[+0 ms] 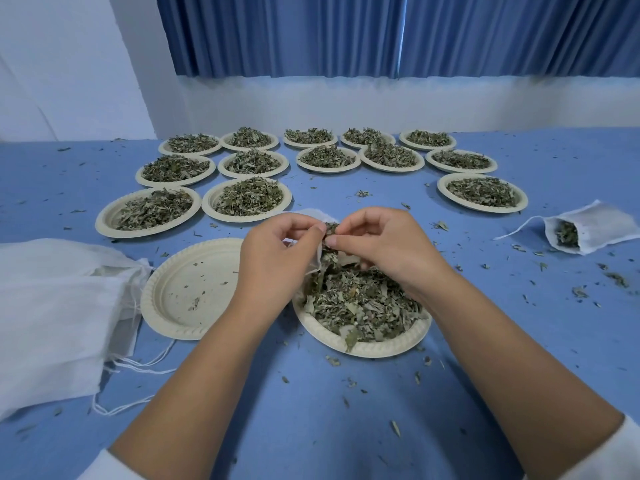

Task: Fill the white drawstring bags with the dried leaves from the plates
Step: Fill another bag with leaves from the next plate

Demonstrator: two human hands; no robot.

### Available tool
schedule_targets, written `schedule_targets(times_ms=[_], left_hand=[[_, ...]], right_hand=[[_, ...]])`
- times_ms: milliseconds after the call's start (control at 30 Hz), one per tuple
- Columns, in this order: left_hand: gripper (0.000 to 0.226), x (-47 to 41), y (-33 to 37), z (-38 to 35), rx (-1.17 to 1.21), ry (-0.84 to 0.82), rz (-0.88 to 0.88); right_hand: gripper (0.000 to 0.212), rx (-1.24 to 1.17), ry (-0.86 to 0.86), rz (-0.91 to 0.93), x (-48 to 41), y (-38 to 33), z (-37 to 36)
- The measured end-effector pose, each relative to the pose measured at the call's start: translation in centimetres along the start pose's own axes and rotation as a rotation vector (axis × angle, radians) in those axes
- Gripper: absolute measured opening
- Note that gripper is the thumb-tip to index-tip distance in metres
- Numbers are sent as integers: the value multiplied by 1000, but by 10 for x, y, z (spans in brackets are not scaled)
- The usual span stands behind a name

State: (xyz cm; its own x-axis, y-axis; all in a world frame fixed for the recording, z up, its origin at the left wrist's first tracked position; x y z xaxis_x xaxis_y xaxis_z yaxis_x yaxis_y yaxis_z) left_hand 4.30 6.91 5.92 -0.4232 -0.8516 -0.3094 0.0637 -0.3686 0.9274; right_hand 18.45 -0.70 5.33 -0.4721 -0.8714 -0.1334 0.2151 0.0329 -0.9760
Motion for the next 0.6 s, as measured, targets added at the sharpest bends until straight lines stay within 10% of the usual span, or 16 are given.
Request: schedule_targets(times_ms=[267,600], left_hand=[[8,3,3,-6,44,-81,43],[8,0,-1,2,5,9,21]], right_hand=[[34,-118,-157,-213,-4,27,-14],[18,211,23,-15,-3,7,-3]])
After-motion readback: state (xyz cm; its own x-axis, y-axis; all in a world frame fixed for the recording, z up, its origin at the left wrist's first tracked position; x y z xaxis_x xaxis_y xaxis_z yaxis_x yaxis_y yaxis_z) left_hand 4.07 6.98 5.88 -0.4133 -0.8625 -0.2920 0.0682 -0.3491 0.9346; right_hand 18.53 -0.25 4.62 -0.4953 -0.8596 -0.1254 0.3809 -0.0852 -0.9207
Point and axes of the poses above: each hand's wrist, its own x-axis away from the middle knuckle, its own z-axis out of the back of the hand, y = z × x, the point moved 10 cm from there along -x, towards the middle knuckle, and after that the axes turned 1 degree about -z, right-handed, at the moved point
